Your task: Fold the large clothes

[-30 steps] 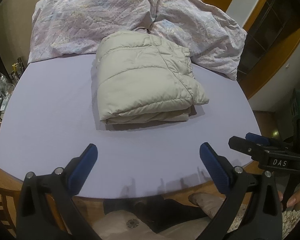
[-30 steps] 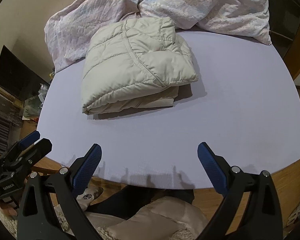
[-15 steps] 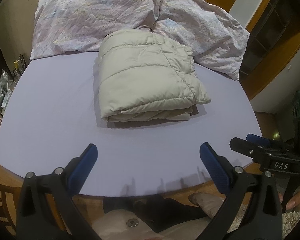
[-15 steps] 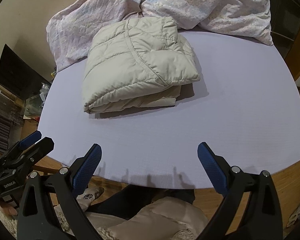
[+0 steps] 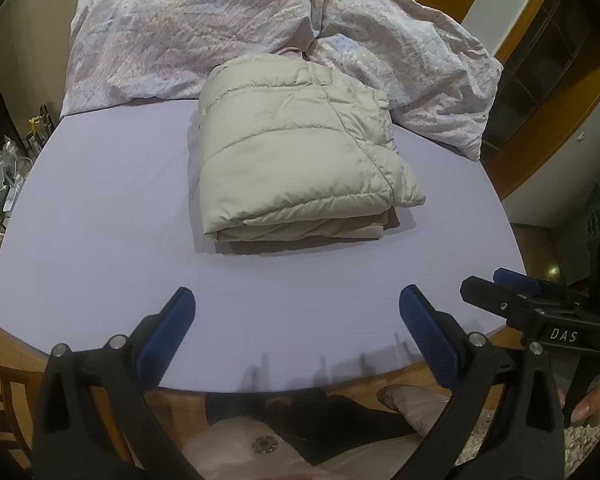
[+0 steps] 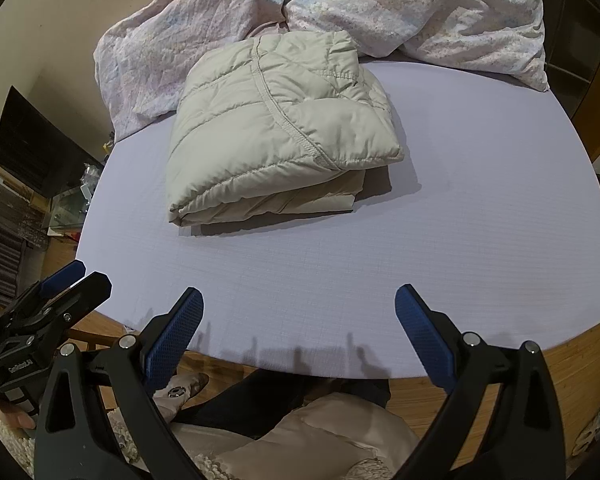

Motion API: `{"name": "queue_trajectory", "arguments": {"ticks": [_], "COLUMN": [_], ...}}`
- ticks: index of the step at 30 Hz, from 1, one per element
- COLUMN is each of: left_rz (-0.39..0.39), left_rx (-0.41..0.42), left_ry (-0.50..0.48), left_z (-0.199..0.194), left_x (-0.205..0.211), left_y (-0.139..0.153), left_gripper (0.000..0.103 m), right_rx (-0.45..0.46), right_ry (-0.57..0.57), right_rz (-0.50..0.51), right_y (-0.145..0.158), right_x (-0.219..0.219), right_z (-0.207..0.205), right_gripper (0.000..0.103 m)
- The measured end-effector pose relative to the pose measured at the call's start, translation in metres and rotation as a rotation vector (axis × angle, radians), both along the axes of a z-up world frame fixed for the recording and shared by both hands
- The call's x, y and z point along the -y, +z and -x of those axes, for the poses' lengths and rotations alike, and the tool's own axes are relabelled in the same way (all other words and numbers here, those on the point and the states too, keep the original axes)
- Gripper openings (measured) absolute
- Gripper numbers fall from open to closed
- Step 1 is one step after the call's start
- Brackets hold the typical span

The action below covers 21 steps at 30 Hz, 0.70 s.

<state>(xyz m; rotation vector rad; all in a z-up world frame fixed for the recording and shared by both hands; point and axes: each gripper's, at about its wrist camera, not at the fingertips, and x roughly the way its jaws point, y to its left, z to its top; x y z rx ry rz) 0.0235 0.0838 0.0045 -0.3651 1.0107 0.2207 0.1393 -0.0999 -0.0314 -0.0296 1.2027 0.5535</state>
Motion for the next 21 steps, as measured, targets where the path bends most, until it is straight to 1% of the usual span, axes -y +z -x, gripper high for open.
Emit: {"name": "queue_trajectory", "arguments": {"ticks": [21], "left_rz": [0.0], "left_rx": [-0.002], "left_ry": [0.004], "left_z": [-0.0001], "left_x": [0.0], "left_y": [-0.0011], "left_gripper": [0.101], "right_rx": [0.004], "right_ry": [0.003], "right_rz": [0.0], "right_y": [0.0006], "right_x": [0.0002], "right_z": [-0.0003], "right_gripper": [0.098]}}
